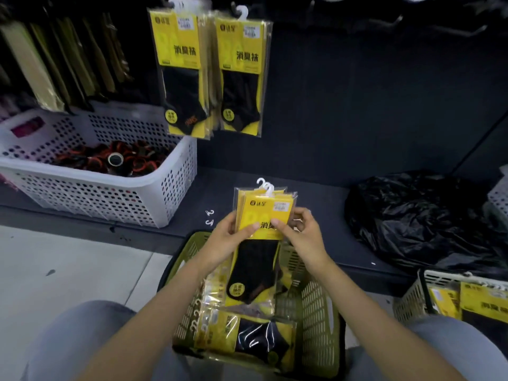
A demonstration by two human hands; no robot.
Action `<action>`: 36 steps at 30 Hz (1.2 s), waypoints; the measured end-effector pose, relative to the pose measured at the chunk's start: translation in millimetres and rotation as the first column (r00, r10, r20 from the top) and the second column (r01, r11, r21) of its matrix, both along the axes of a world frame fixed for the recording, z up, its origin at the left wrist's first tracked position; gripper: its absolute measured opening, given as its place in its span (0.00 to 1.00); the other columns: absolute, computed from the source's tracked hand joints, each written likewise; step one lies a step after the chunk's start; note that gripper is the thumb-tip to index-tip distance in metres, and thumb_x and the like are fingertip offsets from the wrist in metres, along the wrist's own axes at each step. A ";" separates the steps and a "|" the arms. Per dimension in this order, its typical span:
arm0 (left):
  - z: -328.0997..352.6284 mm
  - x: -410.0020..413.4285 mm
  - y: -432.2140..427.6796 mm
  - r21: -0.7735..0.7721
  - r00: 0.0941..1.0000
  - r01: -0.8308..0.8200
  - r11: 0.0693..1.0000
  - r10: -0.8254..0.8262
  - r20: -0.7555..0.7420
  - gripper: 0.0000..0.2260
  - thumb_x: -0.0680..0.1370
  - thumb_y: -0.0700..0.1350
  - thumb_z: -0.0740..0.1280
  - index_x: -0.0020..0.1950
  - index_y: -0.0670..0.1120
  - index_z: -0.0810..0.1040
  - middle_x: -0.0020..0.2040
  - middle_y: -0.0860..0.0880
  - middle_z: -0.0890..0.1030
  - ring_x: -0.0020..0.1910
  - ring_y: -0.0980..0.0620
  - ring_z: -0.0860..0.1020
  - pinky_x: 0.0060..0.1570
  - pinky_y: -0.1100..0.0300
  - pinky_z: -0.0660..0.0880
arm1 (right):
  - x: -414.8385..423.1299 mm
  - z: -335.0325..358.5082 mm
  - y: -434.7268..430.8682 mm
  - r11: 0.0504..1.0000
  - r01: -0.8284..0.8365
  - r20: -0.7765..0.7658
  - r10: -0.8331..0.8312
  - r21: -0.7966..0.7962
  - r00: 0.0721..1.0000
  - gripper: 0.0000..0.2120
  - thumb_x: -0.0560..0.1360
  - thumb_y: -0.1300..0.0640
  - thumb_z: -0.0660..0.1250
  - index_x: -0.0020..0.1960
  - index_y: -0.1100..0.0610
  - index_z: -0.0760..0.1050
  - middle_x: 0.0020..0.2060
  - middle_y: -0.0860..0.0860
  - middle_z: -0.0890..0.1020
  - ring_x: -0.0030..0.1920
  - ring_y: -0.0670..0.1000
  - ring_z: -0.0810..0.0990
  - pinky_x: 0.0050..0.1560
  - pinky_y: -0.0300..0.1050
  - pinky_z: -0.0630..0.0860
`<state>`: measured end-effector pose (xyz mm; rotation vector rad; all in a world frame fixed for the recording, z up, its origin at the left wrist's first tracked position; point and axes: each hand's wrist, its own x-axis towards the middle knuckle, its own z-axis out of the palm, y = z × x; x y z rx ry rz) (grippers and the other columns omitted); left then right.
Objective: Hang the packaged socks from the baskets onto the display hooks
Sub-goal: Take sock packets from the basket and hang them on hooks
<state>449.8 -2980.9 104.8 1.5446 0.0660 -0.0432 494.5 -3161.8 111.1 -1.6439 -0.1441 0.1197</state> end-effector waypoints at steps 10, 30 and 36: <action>86.7 26.4 37.5 0.085 0.948 -0.303 0.949 0.291 0.129 0.18 0.65 0.67 0.64 0.46 0.58 0.79 0.39 0.67 0.83 0.39 0.69 0.80 0.32 0.77 0.72 | 30.8 78.1 32.9 0.951 -0.160 0.027 0.158 0.266 0.987 0.13 0.75 0.61 0.67 0.59 0.56 0.74 0.49 0.49 0.86 0.51 0.47 0.84 0.47 0.36 0.79; 200.6 72.8 150.7 0.039 0.632 -0.706 0.708 0.604 0.485 0.21 0.69 0.63 0.65 0.38 0.45 0.78 0.21 0.56 0.71 0.21 0.63 0.68 0.29 0.66 0.66 | 151.1 211.0 104.3 0.963 -0.017 0.249 -0.052 0.268 0.967 0.04 0.79 0.59 0.64 0.50 0.52 0.77 0.45 0.48 0.85 0.45 0.45 0.84 0.43 0.37 0.80; 207.6 79.2 159.0 0.049 0.613 -0.724 0.688 0.611 0.501 0.26 0.68 0.64 0.65 0.40 0.38 0.77 0.23 0.55 0.68 0.21 0.62 0.65 0.32 0.62 0.67 | 183.1 213.3 130.5 0.970 0.044 0.265 -0.109 0.239 0.958 0.05 0.79 0.60 0.63 0.51 0.53 0.76 0.45 0.48 0.83 0.45 0.45 0.83 0.48 0.40 0.80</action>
